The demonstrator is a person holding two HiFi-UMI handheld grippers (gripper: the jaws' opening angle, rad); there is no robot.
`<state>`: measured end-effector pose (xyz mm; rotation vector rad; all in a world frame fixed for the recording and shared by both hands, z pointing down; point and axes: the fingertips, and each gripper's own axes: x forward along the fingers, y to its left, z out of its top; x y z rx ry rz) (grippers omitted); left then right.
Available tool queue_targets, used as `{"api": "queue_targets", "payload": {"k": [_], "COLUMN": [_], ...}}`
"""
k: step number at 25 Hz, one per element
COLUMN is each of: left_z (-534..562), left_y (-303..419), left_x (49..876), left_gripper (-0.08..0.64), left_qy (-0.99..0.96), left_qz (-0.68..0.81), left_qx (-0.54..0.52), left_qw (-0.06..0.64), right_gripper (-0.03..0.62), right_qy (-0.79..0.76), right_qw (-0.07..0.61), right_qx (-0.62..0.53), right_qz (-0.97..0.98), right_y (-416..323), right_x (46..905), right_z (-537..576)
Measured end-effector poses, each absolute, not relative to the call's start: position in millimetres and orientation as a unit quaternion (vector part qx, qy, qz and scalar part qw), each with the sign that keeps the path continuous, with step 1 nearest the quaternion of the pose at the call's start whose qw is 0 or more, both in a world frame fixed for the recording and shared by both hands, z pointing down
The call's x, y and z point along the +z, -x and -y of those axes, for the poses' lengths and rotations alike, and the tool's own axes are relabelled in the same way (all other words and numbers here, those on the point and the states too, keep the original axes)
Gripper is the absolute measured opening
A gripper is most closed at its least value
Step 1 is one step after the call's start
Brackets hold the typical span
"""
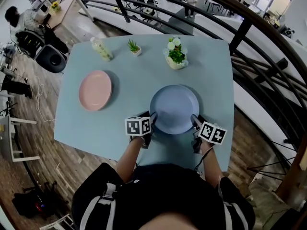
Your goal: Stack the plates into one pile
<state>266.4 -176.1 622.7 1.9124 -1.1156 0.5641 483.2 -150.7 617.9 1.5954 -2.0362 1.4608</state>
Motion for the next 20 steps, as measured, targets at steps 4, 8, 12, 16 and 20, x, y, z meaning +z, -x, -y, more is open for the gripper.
{"api": "queue_targets", "payload": {"k": [4,8,12,16,20], "left_z": [174,169,165,165,153], "left_y": [-263,-260,-257,-252,-252], "left_x": [629,626,619,609,596], "left_gripper": [0.074,0.069,0.067,0.067,0.067], "left_qy": [-0.752,-0.741,-0.741,-0.739,-0.745], "left_qz": [0.449,0.457,0.47,0.482,0.487], "left_qx": [0.233,0.241,0.239,0.237,0.218], "left_qw": [0.422,0.429,0.415,0.407,0.401], "right_gripper": [0.106,0.061,0.058,0.057,0.055], "right_qy": [-0.537,-0.54,-0.534,-0.523,-0.51], "right_qw": [0.073,0.055,0.042,0.033,0.015], "right_qx": [0.501,0.511,0.509,0.51,0.512], "right_qz": [0.675,0.667,0.674,0.683,0.691], "right_y": [-483,-485,-483,-480,-478], "right_x": [623,624,619,616,608], "right_z": [150,148,147,150,145]}}
